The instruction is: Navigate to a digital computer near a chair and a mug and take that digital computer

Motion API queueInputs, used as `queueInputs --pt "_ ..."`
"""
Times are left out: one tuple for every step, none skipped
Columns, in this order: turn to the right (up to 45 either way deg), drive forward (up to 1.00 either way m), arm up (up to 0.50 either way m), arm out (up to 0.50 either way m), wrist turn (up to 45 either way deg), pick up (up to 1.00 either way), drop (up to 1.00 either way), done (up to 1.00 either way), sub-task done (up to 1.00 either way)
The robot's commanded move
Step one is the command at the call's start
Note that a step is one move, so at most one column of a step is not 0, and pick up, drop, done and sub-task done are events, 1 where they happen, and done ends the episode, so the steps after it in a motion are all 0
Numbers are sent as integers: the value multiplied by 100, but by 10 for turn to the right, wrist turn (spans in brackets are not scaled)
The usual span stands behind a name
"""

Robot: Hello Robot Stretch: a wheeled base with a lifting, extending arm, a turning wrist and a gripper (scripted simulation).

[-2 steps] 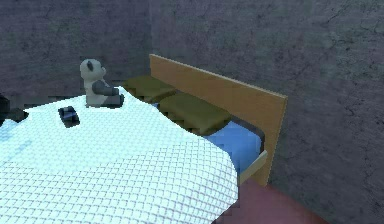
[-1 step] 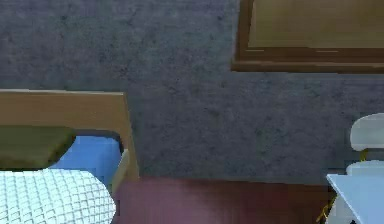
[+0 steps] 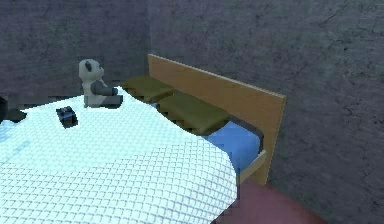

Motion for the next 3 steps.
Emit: queueInputs --pt "450 0 0 0 0 0 0 0 0" --pt "30 0 0 0 0 0 0 0 0" --pt "-450 0 0 0 0 0 0 0 0"
